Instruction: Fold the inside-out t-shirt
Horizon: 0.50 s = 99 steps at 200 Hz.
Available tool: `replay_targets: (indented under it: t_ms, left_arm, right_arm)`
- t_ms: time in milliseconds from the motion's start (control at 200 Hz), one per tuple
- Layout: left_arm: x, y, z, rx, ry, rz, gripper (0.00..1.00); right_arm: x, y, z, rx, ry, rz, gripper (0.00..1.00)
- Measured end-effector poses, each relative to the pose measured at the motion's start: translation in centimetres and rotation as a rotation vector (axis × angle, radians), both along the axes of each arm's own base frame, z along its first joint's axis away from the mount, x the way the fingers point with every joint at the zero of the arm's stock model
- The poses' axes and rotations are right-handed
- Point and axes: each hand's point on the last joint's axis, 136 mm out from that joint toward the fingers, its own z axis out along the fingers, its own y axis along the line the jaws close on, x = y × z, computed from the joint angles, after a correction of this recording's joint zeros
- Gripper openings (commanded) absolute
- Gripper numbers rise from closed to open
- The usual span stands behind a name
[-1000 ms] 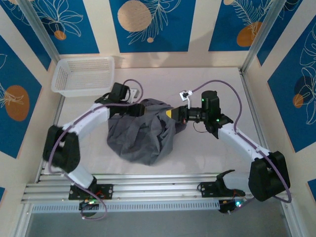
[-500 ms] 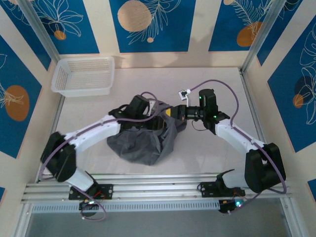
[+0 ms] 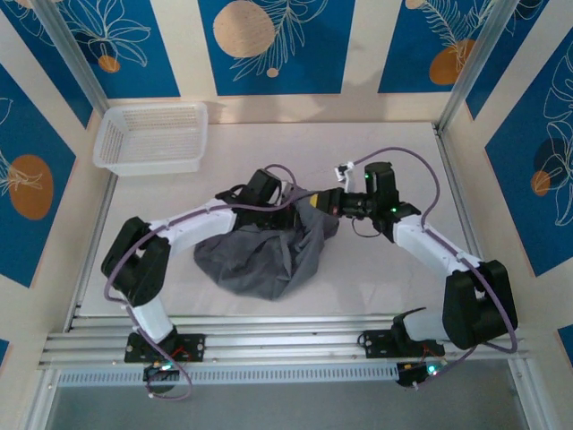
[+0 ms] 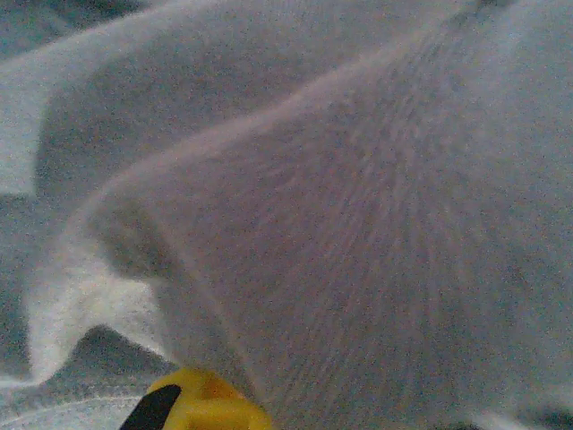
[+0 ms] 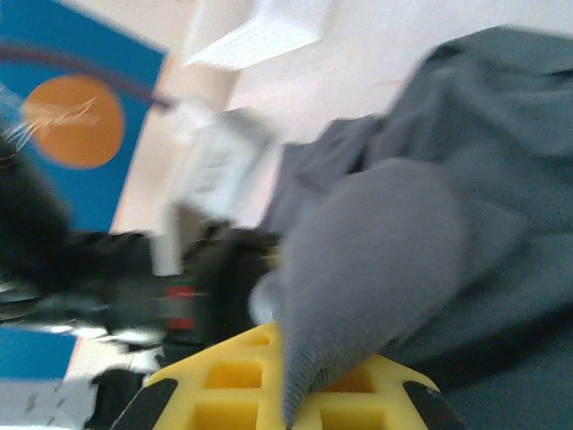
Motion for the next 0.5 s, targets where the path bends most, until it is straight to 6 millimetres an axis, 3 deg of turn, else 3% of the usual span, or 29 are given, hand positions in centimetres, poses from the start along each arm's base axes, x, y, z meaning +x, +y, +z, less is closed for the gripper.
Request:
replay_targets:
  t_ms: [135,200,270,370,495]
  left_arm:
    - [-0.4,-0.5,6.6,-0.267,0.023,-0.052,0.00]
    - [-1.0,-0.4,9.8,-0.344,0.000,-0.092,0.00]
    - [-1.8,0.1,12.8,-0.395,-0.032,-0.125,0.00]
    - [-2.5,0.7,15.7,-0.432,-0.071,-0.157,0.00]
    - [-2.7,1.2,15.9,-0.437,-0.063,-0.167,0.00]
  right_arm:
    - [2.9,-4.5,-4.6,-0.056,0.139,-0.127,0.17]
    - [3.1,-5.5,-6.9,-0.081,0.215,-0.152,0.24]
    - [2.5,-6.0,-8.0,-0.096,0.253,-0.171,0.33]
    - [1.2,-6.1,-6.8,-0.111,0.210,-0.184,0.41]
    - [-0.6,-5.4,-1.2,-0.145,-0.041,-0.191,0.52]
